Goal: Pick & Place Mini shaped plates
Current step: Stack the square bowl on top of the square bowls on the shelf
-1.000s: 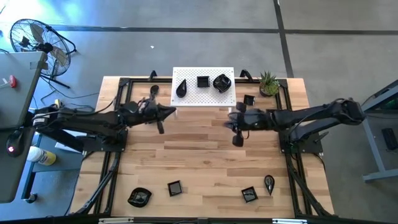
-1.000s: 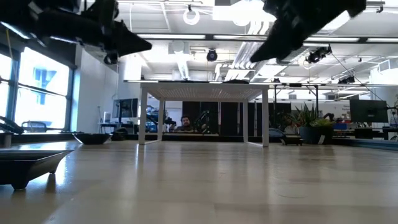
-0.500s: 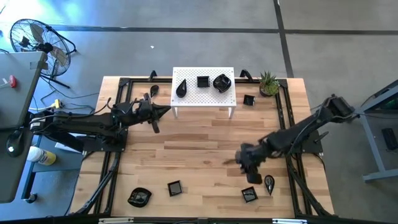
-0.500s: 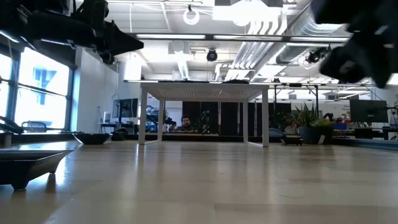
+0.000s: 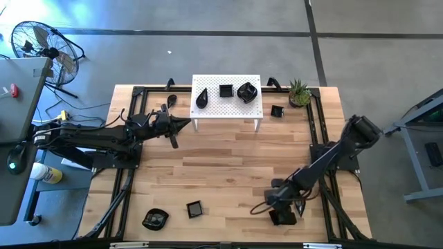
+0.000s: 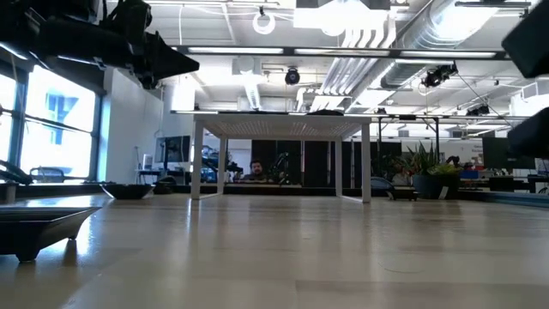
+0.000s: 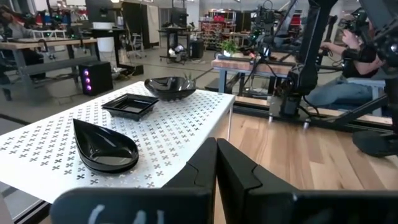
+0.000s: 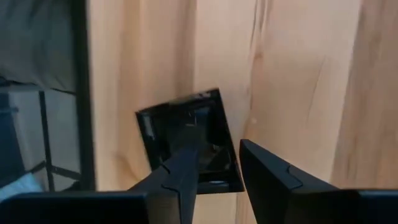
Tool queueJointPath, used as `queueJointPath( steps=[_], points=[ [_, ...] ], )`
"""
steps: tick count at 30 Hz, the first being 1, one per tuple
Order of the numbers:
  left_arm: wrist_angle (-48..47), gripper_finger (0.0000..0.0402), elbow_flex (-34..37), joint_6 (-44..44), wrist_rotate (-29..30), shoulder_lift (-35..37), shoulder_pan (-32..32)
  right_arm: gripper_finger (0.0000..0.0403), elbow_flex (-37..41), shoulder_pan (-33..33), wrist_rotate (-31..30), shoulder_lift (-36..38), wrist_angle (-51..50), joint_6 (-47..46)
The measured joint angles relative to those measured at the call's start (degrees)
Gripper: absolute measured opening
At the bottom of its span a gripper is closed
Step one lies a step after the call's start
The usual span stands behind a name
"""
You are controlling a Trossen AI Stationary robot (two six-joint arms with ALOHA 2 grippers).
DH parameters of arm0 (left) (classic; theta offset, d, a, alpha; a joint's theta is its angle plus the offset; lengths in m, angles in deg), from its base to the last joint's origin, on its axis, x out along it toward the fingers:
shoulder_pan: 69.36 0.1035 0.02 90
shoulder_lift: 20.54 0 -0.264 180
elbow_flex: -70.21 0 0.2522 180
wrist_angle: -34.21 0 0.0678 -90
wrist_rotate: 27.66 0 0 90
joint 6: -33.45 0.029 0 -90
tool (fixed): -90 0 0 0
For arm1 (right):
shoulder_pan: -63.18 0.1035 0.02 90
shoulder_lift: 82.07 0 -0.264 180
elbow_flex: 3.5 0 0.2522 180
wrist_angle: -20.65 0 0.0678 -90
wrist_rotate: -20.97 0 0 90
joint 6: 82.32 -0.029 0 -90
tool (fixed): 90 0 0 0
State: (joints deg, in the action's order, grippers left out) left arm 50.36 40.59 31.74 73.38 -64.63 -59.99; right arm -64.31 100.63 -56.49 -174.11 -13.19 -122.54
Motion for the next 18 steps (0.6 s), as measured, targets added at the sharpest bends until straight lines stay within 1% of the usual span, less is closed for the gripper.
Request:
queueJointPath(
  steps=[4, 8, 11, 14, 16, 18],
  points=[
    [-0.06, 0.0005, 0.00, -0.04, -0.03, 0.00, 0.00, 0.0097, 0.00, 0.29, -0.13, -2.37, 0.06, 1.46],
    [-1.60, 0.0005, 0.00, -0.24, -0.07, 0.00, 0.00, 0.0071, 0.00, 0.26, 0.04, -3.18, 0.61, 2.18],
    [-2.77, 0.0005, 0.00, -0.24, -0.07, -0.02, 0.00, 0.0044, 0.00, 0.21, 0.61, -3.18, 1.14, 2.51],
    [-3.00, 0.0005, 0.00, -0.24, -0.06, -0.02, 0.00, 0.0011, 0.00, -0.57, 1.67, -3.18, 2.16, 0.49],
    [-2.65, 0.0005, 0.00, -0.24, 0.00, -0.02, 0.00, 0.0007, 0.00, -1.44, 3.31, -3.05, 2.61, -0.83],
    [-2.63, 0.0005, 0.00, -0.24, 0.02, -0.02, 0.00, 0.0013, 0.00, -2.30, 4.07, -2.48, 2.65, -2.30]
  ],
)
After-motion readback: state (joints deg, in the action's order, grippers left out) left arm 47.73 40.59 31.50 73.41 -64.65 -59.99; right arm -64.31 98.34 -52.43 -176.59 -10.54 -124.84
